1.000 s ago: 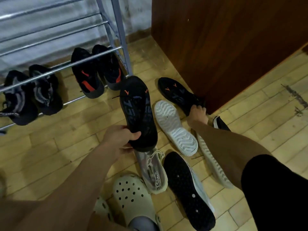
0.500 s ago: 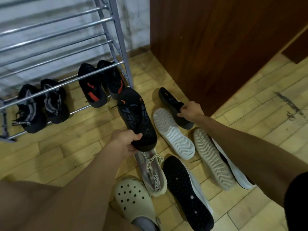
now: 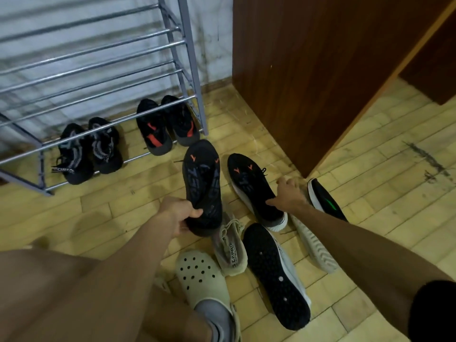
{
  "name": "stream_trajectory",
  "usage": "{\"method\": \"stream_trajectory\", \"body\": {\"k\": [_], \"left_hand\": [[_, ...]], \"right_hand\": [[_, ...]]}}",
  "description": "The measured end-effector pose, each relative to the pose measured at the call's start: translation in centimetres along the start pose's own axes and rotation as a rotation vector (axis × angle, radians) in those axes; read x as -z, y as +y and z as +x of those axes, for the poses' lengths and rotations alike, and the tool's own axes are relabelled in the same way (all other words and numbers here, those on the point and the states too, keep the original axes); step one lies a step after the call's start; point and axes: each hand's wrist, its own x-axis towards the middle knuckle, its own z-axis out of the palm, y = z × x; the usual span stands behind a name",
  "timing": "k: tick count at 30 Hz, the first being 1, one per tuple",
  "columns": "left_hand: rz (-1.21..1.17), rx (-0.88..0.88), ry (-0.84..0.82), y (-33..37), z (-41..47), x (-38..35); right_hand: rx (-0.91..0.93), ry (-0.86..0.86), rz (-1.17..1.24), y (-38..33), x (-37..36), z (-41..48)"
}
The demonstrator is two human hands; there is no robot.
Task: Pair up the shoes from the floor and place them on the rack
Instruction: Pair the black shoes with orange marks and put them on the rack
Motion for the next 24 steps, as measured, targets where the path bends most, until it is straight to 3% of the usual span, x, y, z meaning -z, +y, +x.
{"method": "stream_trajectory", "body": {"k": [3, 6, 9, 17, 24], "left_hand": [[0.060, 0.027, 0.016, -0.7, 0.2, 0.9], [0.066, 0.022, -0.009, -0.6, 0.3, 1.5], [0.043, -0.022, 0.008, 0.0, 0.1, 1.3], [-0.113, -0.053, 0.022, 0.9, -1.2, 0.0], [-0.167, -0.137, 0.227, 1.4, -1.7, 2.5]], "right_hand": [[-0.166, -0.220, 0.135, 0.6, -0.8, 0.3], [-0.254, -0.348, 0.437, 1.1, -1.2, 0.9], [-0.293, -0.441, 0.564, 1.2, -0.1, 1.3], [-0.285, -0.512, 0.833, -1.4, -1.1, -1.0], [-0.039, -0.331, 0.886, -4.7, 4.0, -1.4]]}}
